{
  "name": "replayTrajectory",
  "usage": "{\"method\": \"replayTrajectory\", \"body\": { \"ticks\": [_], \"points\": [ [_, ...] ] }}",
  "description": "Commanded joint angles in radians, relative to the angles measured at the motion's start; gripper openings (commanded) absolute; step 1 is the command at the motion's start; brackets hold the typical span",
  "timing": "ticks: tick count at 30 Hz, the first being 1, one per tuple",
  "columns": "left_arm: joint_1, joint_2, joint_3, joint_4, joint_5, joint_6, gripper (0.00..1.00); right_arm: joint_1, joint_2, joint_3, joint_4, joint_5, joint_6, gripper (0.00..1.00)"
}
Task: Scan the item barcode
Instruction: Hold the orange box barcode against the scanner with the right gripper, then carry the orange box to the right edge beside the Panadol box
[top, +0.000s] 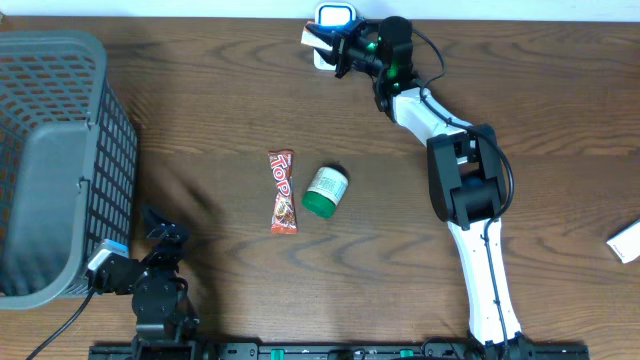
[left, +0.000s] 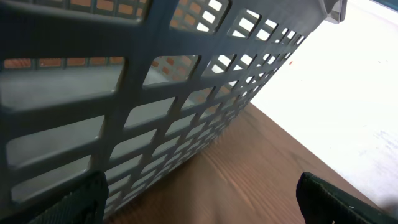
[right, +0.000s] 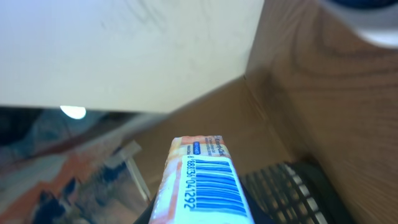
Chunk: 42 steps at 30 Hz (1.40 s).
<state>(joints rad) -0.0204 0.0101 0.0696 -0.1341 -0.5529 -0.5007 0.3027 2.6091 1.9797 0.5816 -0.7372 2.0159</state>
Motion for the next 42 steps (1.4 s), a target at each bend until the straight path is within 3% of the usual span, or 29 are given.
{"method": "replayTrajectory", "body": {
  "ticks": [1,13,27,32,42],
  "points": [
    [0.003,-0.006,-0.018,-0.022,-0.016,0.002,0.97,0.011,-0.021,0.016,-0.003,0.11,0.036,0.01],
    [0.003,-0.006,-0.018,-0.022,-0.016,0.002,0.97,0.029,-0.021,0.016,-0.105,0.238,0.036,0.01],
    [0.003,-0.006,-0.018,-0.022,-0.016,0.002,0.97,0.014,-0.021,0.016,-0.111,0.233,0.028,0.01],
    [0.003,-0.006,-0.018,-0.022,-0.016,0.002,0.97,-0.02,-0.042,0.016,-0.059,0.098,-0.287,0.02],
    [0.003,-0.006,-0.018,-0.022,-0.016,0.002,0.97,-0.026,-0.223,0.016,-0.129,-0.05,-0.398,0.02]
  ]
}}
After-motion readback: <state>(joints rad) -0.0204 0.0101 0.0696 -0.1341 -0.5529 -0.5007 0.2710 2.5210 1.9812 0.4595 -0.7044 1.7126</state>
